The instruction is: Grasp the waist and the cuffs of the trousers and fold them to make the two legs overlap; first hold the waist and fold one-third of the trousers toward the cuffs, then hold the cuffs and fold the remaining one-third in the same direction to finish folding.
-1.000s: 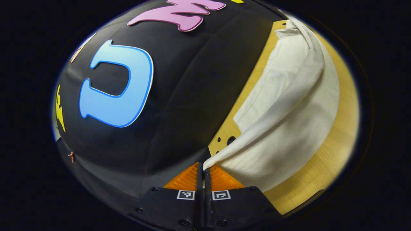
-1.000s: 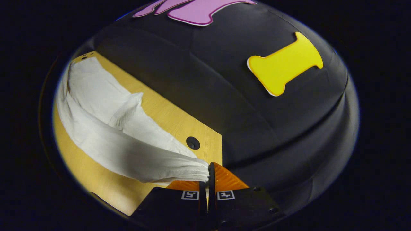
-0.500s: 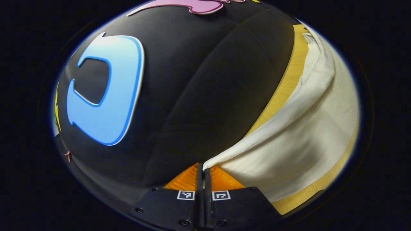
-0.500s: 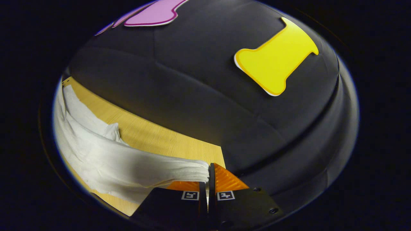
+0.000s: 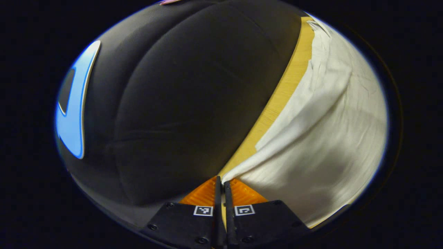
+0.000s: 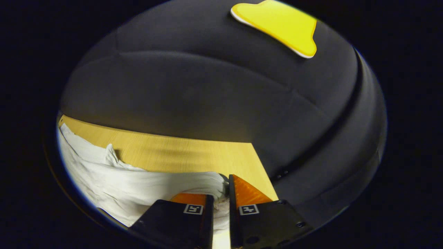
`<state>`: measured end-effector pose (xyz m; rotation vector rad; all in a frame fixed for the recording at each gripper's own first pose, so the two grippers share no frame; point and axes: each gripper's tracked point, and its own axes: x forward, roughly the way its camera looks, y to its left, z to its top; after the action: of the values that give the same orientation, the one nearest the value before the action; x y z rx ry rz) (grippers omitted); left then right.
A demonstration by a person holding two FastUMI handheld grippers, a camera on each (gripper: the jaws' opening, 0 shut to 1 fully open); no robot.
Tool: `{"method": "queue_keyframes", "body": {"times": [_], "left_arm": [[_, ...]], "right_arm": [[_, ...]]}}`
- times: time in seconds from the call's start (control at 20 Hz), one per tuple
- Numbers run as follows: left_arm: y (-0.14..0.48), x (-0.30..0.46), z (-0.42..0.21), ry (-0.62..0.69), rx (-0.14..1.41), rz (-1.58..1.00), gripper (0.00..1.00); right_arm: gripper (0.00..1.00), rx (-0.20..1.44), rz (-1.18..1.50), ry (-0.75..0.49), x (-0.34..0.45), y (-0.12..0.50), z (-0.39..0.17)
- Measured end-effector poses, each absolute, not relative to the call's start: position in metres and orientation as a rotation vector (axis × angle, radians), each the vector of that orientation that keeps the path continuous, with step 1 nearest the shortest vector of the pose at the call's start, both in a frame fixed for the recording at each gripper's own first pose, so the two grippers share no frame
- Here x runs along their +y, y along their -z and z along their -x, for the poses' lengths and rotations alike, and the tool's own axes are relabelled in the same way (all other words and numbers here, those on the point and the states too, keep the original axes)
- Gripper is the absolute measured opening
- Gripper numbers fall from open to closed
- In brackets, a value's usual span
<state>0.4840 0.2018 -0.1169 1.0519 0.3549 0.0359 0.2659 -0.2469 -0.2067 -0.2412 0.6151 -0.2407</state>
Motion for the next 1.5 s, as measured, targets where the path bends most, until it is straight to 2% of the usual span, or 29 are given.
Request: {"method": "queue_keyframes", "body": {"times": [0.05, 0.2, 0.25, 0.7, 0.8, 1.0, 1.2, 1.35, 1.5], "left_arm": [[0.119, 0.198, -0.482, -0.017, 0.374, -1.012, 0.09], [0.121, 0.187, -0.472, -0.019, 0.363, -0.899, 0.85], [0.123, 0.186, -0.461, -0.023, 0.346, -0.859, 0.92], [0.116, 0.175, -0.364, -0.084, 0.320, -0.200, 0.96], [0.108, 0.174, -0.353, -0.097, 0.280, -0.107, 0.96], [0.102, 0.183, -0.337, -0.104, 0.217, -0.068, 0.97], [0.100, 0.184, -0.312, -0.110, 0.219, -0.018, 0.97], [0.100, 0.186, -0.291, -0.123, 0.220, 0.016, 0.97], [0.107, 0.187, -0.283, -0.127, 0.236, 0.025, 0.97]], "right_arm": [[0.41, 0.616, 0.235, 0.229, -0.248, 0.205, -0.263], [0.96, 0.591, 0.161, 0.213, -0.247, 0.199, -0.257], [0.98, 0.575, 0.137, 0.218, -0.249, 0.195, -0.254], [0.98, 0.496, -0.138, 0.310, -0.294, 0.178, -0.249], [0.98, 0.496, -0.170, 0.336, -0.298, 0.193, -0.247], [0.99, 0.487, -0.245, 0.383, -0.307, 0.206, -0.243], [0.99, 0.472, -0.302, 0.399, -0.313, 0.211, -0.239], [0.99, 0.470, -0.303, 0.458, -0.320, 0.223, -0.239], [0.99, 0.500, -0.371, 0.451, -0.317, 0.236, -0.238]]}}
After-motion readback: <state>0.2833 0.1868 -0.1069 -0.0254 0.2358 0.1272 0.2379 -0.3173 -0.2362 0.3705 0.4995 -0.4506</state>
